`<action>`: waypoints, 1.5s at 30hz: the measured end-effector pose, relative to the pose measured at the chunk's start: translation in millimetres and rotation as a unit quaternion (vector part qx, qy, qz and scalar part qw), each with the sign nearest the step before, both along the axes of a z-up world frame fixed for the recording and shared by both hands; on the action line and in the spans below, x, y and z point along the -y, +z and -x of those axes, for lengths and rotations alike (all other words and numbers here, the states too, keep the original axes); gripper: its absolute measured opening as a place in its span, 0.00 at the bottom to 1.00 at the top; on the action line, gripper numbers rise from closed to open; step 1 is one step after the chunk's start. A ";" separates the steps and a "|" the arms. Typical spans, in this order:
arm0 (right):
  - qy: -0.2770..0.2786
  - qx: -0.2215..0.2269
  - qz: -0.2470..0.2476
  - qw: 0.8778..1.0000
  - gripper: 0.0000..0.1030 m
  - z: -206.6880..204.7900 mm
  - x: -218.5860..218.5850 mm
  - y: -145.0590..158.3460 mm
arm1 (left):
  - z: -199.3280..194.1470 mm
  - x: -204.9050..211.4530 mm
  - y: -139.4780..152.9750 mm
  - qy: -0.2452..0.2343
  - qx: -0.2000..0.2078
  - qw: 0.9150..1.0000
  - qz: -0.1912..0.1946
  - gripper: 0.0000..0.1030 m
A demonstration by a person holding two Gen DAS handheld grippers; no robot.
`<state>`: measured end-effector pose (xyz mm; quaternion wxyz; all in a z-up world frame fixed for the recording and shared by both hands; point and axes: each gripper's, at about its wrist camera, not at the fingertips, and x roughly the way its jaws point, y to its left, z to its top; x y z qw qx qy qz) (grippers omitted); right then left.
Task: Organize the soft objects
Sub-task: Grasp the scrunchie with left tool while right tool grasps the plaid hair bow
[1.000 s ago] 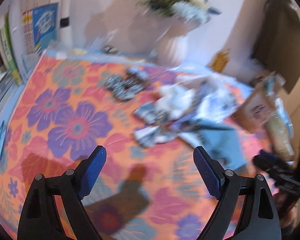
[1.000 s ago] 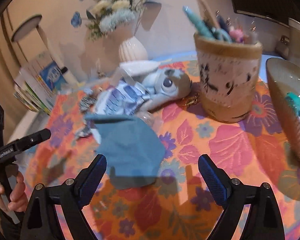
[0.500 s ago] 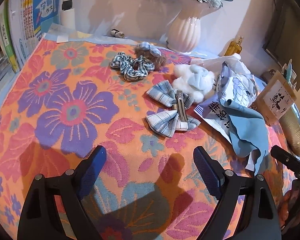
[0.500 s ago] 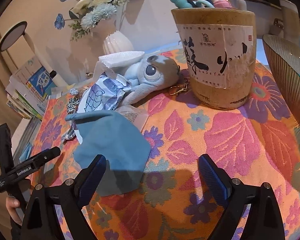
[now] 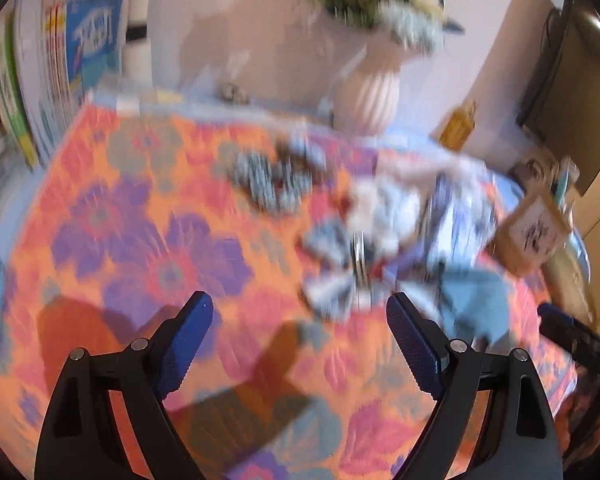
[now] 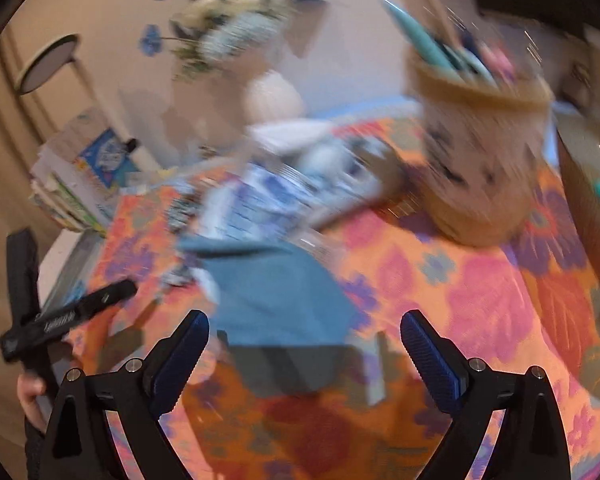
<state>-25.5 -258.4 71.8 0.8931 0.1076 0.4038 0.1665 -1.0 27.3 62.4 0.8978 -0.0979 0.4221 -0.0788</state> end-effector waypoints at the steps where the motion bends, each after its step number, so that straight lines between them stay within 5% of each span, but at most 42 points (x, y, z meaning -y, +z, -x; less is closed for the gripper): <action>1: 0.008 0.005 -0.001 1.000 0.94 -0.4 -9.8 5.8 | -6.2 -3.1 5.5 -0.003 0.004 1.000 0.003 0.85; 4: 0.065 0.008 -0.032 0.997 0.94 -3.9 -53.6 16.0 | -38.7 -14.9 11.6 -0.007 0.009 1.000 0.001 0.85; 7: 0.119 -0.035 -0.038 0.992 0.92 -14.8 -110.0 -0.1 | -74.3 -18.8 -3.1 -0.020 -0.004 1.000 -0.012 0.85; 11: 0.082 -0.075 0.039 0.993 0.84 -41.0 -144.9 -32.2 | -102.2 -18.0 -25.4 -0.059 -0.021 0.998 0.013 0.85; 15: 0.062 -0.092 0.010 0.994 0.84 -65.9 -152.5 -50.9 | -118.7 -5.9 -35.2 -0.092 -0.015 0.996 -0.012 0.85; 20: 0.036 -0.061 0.027 0.997 0.84 -82.4 -168.7 -53.5 | -141.1 -4.3 -47.6 -0.091 -0.025 0.995 -0.011 0.84; 22: 0.024 -0.057 0.042 0.997 0.83 -86.4 -174.4 -53.8 | -145.2 -7.6 -50.8 -0.081 -0.030 0.996 -0.010 0.75; 26: 0.008 -0.039 0.102 0.994 0.60 -88.5 -184.7 -52.7 | -138.9 -1.5 -49.7 -0.109 -0.019 0.994 -0.006 0.33; 33: 0.027 -0.031 0.071 0.997 0.24 -81.2 -173.0 -52.6 | -114.4 12.1 -39.9 -0.083 0.030 0.993 -0.079 0.16; 36: 0.059 -0.012 0.035 0.998 0.14 -66.7 -170.9 -44.4 | -94.5 0.1 -31.3 -0.059 0.043 0.995 -0.063 0.12; 39: 0.081 0.014 0.029 0.996 0.14 -43.5 -168.9 -35.4 | -66.6 -17.3 -19.4 -0.032 0.057 0.997 -0.032 0.11; 45: 0.094 -0.009 -0.001 0.995 0.14 -1.8 -149.8 -34.4 | -2.9 -33.0 -7.0 -0.014 0.071 0.997 0.022 0.11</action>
